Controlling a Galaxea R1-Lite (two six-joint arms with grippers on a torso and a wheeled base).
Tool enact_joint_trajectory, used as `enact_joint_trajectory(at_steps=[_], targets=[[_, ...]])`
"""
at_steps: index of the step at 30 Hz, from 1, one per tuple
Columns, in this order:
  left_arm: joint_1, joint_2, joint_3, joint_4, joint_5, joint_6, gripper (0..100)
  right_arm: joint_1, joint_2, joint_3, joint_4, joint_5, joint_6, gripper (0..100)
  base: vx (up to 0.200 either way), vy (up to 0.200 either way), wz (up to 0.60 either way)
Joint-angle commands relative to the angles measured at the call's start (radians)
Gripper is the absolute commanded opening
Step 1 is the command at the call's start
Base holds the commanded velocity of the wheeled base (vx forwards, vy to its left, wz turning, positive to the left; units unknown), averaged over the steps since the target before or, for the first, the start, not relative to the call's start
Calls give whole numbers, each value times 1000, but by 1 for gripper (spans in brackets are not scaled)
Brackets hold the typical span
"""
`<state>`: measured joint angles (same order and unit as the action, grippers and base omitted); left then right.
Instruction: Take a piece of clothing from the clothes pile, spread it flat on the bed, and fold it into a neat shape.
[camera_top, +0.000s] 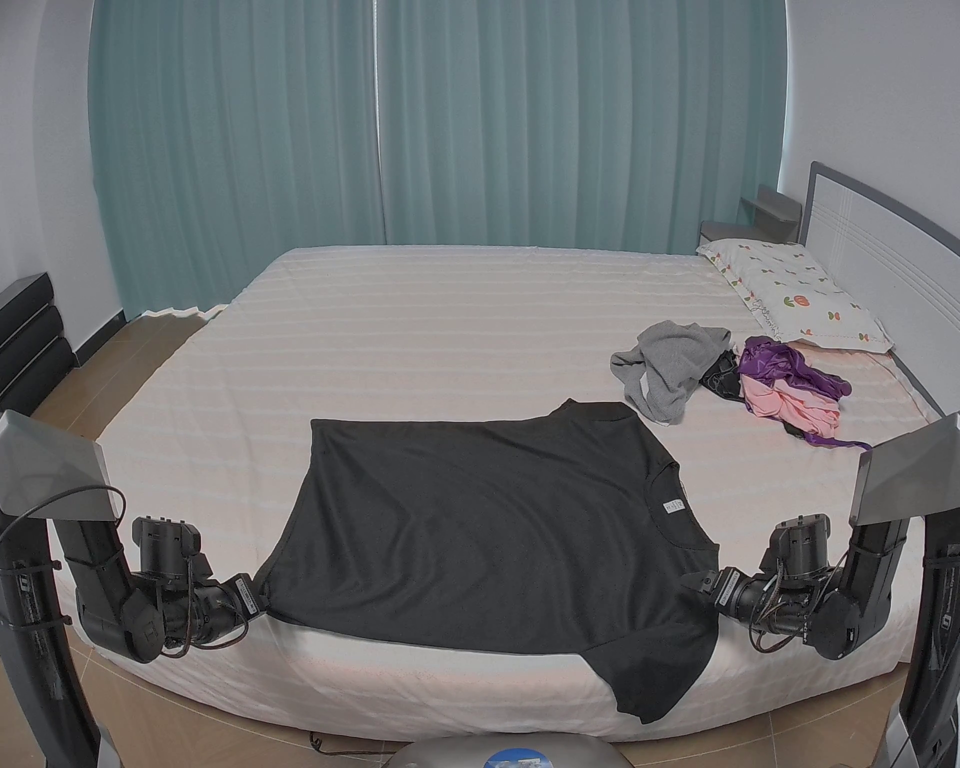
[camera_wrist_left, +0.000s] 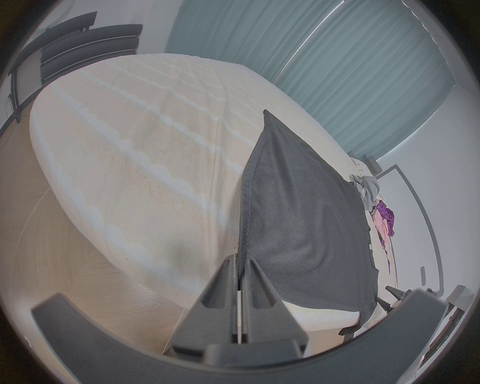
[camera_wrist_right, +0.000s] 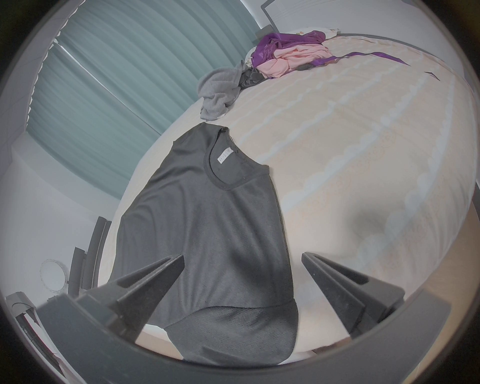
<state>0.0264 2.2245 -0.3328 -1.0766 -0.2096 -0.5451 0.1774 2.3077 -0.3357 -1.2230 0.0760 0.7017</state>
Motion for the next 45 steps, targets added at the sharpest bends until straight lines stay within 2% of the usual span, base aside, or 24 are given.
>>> enact_joint_trajectory(at_steps=[1,10,11,14,20,27,30,34,39,45], targets=[[0,0,-2,0,-1,-1,0,5,33,-3,0,1,-4,100,0,0,0],[0,1,-8,0,-1,-1,0,10,81,-14,-36,-1,-30,100,0,0,0],[0,0,-8,0,-1,-1,0,10,85,-16,-36,-1,-37,0,0,0,0],[0,-2,-5,0,-1,-1,0,11,96,-20,-43,-2,-47,0,0,0,0],[0,4,-5,1,1,-1,0,19,127,-54,-101,-79,-45,0,0,0,0],[1,-5,-8,0,-1,-1,0,-16,73,-112,-113,-116,-31,0,0,0,0],[3,-3,-9,0,-1,-1,0,-13,41,-128,-102,-120,-37,0,0,0,0],[0,-5,-6,0,-1,-1,0,-24,-14,-178,-18,-108,-44,0,0,0,0],[-2,-5,-5,0,-1,-1,0,-23,33,-255,37,-107,-48,0,0,0,0],[-2,-3,-5,0,-1,-1,0,-23,99,-336,68,-105,-100,0,0,0,0]])
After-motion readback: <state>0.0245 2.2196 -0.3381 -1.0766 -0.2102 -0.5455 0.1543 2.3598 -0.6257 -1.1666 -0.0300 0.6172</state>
